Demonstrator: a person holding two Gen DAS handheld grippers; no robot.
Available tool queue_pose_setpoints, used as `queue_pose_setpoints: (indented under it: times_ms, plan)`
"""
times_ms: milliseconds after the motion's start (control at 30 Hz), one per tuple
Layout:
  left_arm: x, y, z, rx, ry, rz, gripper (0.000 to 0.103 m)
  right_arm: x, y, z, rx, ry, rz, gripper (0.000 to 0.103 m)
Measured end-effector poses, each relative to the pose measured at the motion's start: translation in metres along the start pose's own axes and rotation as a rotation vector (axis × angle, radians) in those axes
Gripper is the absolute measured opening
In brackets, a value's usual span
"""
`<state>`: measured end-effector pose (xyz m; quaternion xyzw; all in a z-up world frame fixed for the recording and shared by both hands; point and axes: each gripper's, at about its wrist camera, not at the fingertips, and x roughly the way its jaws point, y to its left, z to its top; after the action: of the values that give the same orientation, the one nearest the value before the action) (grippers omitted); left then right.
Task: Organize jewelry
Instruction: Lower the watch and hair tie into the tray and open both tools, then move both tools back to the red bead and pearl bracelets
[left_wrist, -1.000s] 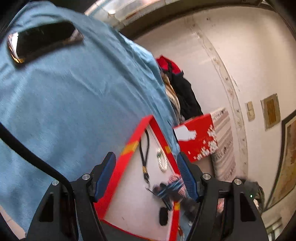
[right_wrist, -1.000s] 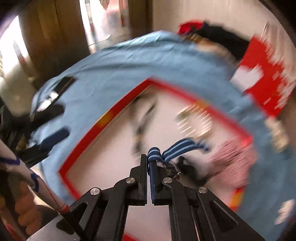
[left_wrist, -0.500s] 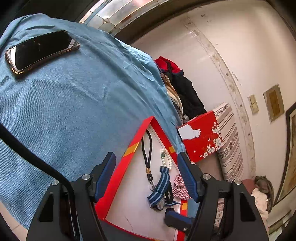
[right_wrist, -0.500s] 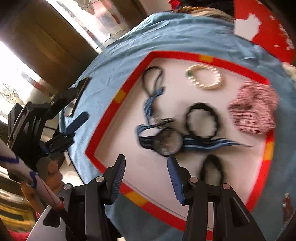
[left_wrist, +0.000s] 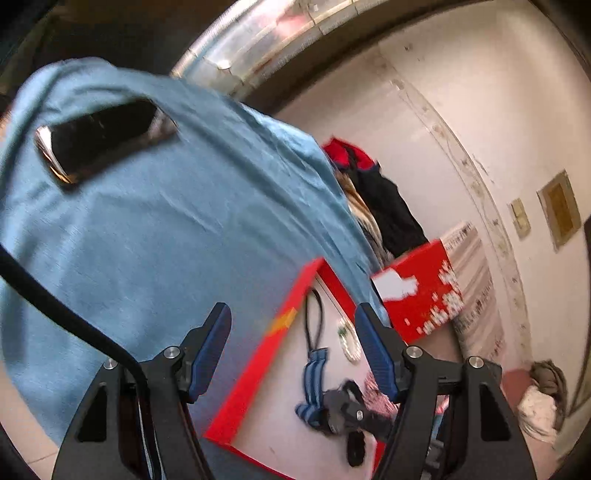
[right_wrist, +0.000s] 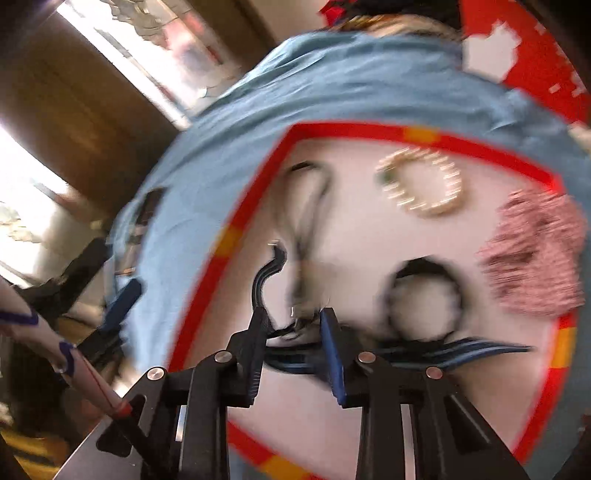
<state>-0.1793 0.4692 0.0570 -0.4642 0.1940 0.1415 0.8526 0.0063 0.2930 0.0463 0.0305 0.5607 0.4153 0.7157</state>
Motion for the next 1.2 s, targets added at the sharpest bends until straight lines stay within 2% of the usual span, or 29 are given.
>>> queue_pose_setpoints:
  times_ms: [100, 167, 233, 333, 400, 533, 700, 767, 800, 933, 1100, 1200]
  plan:
    - [-0.011, 0.000, 0.003, 0.001, -0.059, 0.035, 0.068, 0.010, 0.009, -0.007, -0.028, 0.057, 0.070, 0.033]
    - [-0.013, -0.001, 0.003, 0.003, -0.071, 0.049, 0.068, 0.013, 0.010, -0.014, -0.039, 0.098, 0.098, 0.033]
    - [-0.012, -0.004, 0.003, 0.013, -0.064, 0.052, 0.069, 0.004, 0.006, -0.020, -0.027, 0.091, 0.108, 0.033]
    - [-0.007, -0.017, -0.003, 0.060, -0.034, 0.056, 0.069, -0.030, -0.012, -0.031, 0.003, 0.027, 0.100, 0.033]
    - [-0.003, -0.026, -0.007, 0.101, -0.017, 0.056, 0.069, -0.060, -0.028, -0.039, 0.006, -0.036, 0.013, 0.033]
    - [0.002, -0.052, -0.022, 0.194, -0.003, 0.066, 0.070, -0.102, -0.060, -0.050, 0.017, -0.117, -0.276, 0.037]
    - [0.007, -0.073, -0.039, 0.240, 0.019, 0.078, 0.070, -0.101, -0.077, -0.060, 0.043, -0.122, -0.400, 0.040]
    - [0.008, -0.077, -0.043, 0.246, 0.028, 0.081, 0.070, -0.095, -0.084, -0.066, 0.068, -0.111, -0.392, 0.036]
    - [0.008, -0.079, -0.045, 0.250, 0.030, 0.087, 0.070, -0.094, -0.088, -0.070, 0.084, -0.104, -0.370, 0.025]
    - [0.008, -0.082, -0.049, 0.256, 0.030, 0.103, 0.070, -0.094, -0.092, -0.083, 0.122, -0.104, -0.338, 0.011]
    - [0.019, -0.089, -0.056, 0.238, 0.065, 0.105, 0.070, -0.098, -0.087, -0.101, 0.119, -0.113, -0.278, 0.014]
    - [0.025, -0.104, -0.068, 0.272, 0.078, 0.096, 0.070, -0.101, -0.080, -0.108, 0.097, -0.113, -0.233, 0.018]
